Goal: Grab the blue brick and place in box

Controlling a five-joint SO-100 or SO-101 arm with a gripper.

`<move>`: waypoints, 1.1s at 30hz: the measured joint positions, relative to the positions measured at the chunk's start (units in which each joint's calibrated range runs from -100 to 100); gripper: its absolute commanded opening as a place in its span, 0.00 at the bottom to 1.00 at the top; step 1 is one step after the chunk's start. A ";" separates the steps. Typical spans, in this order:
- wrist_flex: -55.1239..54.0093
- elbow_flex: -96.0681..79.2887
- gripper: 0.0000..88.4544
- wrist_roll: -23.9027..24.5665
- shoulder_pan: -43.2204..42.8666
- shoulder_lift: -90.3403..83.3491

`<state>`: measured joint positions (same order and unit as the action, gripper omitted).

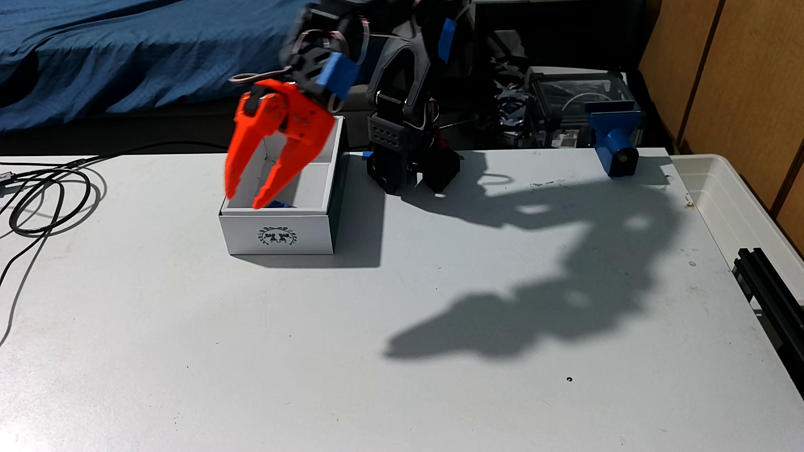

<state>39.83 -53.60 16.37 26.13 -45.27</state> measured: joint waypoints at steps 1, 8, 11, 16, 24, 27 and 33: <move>-0.35 -2.59 0.12 0.05 -0.52 -3.63; -0.88 -16.63 0.12 0.05 -7.60 -26.18; -0.88 -20.30 0.12 0.05 -11.44 -31.93; -1.32 -26.37 0.12 0.00 -18.52 -36.15; -2.28 -35.94 0.12 -4.63 -24.43 -36.49; -2.28 -36.92 0.12 -6.89 -25.46 -36.57; -2.37 -40.32 0.12 -9.79 -27.97 -36.82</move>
<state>37.46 -93.92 6.58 -1.85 -82.09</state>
